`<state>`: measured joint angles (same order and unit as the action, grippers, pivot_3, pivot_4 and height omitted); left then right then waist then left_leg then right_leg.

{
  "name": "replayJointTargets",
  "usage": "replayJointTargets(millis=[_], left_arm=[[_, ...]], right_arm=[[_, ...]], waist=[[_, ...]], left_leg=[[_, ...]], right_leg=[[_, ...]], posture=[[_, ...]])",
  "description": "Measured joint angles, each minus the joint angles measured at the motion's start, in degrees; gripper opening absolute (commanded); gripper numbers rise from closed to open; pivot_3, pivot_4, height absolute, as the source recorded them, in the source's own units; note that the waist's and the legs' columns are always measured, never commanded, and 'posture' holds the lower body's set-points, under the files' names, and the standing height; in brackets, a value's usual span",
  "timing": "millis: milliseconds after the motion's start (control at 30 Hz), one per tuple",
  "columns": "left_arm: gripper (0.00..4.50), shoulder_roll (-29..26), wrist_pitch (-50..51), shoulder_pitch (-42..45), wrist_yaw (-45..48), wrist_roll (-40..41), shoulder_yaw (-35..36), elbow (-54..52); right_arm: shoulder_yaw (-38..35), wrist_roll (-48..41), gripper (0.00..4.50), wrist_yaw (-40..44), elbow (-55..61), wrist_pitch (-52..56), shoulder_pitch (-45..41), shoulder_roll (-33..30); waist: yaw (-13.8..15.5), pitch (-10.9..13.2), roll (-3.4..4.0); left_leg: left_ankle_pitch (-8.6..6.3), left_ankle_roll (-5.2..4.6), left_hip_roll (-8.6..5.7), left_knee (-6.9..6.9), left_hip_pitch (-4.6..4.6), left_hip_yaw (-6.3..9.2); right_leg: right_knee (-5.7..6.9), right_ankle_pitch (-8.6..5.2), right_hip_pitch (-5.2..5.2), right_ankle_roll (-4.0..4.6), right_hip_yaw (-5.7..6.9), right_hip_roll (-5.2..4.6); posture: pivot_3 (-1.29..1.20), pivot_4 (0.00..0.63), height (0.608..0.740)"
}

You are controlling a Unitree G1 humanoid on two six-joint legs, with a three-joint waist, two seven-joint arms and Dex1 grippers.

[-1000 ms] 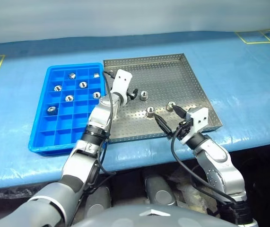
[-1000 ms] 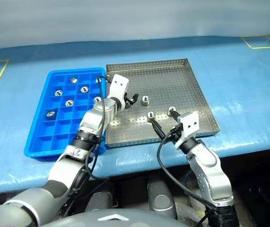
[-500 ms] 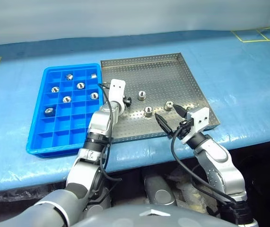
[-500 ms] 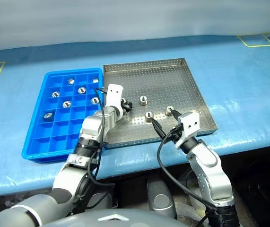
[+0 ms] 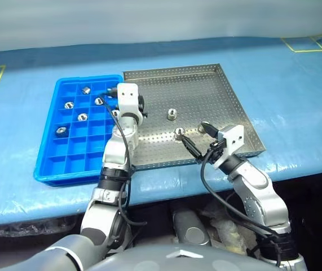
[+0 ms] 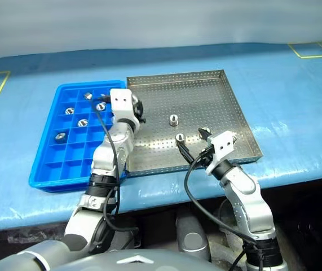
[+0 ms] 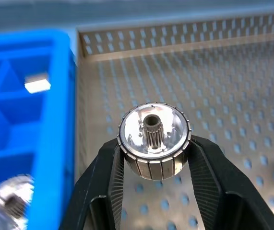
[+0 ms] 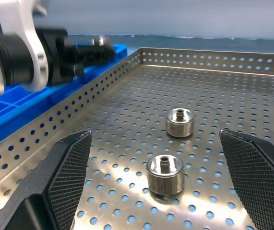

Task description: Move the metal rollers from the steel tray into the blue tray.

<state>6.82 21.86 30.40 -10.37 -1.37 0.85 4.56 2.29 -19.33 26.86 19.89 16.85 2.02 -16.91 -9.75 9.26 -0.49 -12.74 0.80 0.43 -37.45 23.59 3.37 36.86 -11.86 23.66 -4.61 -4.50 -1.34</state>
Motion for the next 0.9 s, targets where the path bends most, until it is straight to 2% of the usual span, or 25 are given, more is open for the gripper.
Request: replayJointTargets(millis=[233,433,500,667,733,900], left_arm=[[1.70,2.66,-1.92,-6.08,-9.95,-4.04,1.20,-9.34],[1.70,0.14,3.40,-11.56,-16.90,-8.69,3.20,-17.79],[1.70,-1.21,5.32,-14.02,-17.60,-8.81,3.59,-21.05],[1.70,-3.04,9.77,-27.90,-17.19,-7.36,3.04,-24.85],[1.70,-3.00,11.14,-29.05,-16.25,-6.27,2.93,-27.58],[1.70,-3.12,14.07,-31.77,-14.39,-4.96,1.05,-31.60]], right_arm=[[2.31,0.00,4.50,2.74,-3.47,0.19,-4.32,-0.13],[3.72,0.21,4.50,4.72,-6.74,0.21,-7.67,-0.04],[4.18,0.24,4.50,5.53,-7.42,0.18,-8.39,0.17],[4.59,0.46,4.50,6.29,-8.65,0.11,-8.95,0.53],[4.92,0.55,4.50,6.75,-9.23,0.10,-9.53,0.79],[5.16,0.76,4.50,7.47,-10.29,0.00,-9.74,0.98]], waist=[[3.91,0.02,-0.03],[6.71,0.09,-0.15],[7.61,0.08,-0.16],[8.63,0.11,-0.19],[9.41,0.11,-0.20],[9.32,0.10,-0.20]], left_leg=[[0.00,0.00,-0.01,-0.02,-0.01,0.03],[0.02,0.01,-0.02,-0.03,0.01,0.06],[0.01,0.01,-0.02,-0.02,0.01,0.09],[0.01,0.01,-0.02,0.06,0.00,0.14],[0.06,0.07,-0.01,0.00,-0.03,0.24],[0.09,0.07,-0.01,-0.07,-0.07,0.15]], right_leg=[[-0.01,0.01,-0.02,0.00,0.04,0.01],[-0.02,0.01,-0.03,0.02,0.11,-0.03],[-0.04,0.01,-0.04,0.04,0.15,-0.04],[-0.01,-0.04,-0.01,0.18,0.25,-0.09],[0.01,-0.24,-0.11,0.46,0.40,-0.09],[0.00,-0.23,-0.18,0.46,0.36,-0.12]], posture=[[-0.01,0.150,0.740],[0.04,0.150,0.740],[0.06,0.150,0.740],[0.08,0.150,0.740],[0.09,0.150,0.740],[0.11,0.150,0.740]])
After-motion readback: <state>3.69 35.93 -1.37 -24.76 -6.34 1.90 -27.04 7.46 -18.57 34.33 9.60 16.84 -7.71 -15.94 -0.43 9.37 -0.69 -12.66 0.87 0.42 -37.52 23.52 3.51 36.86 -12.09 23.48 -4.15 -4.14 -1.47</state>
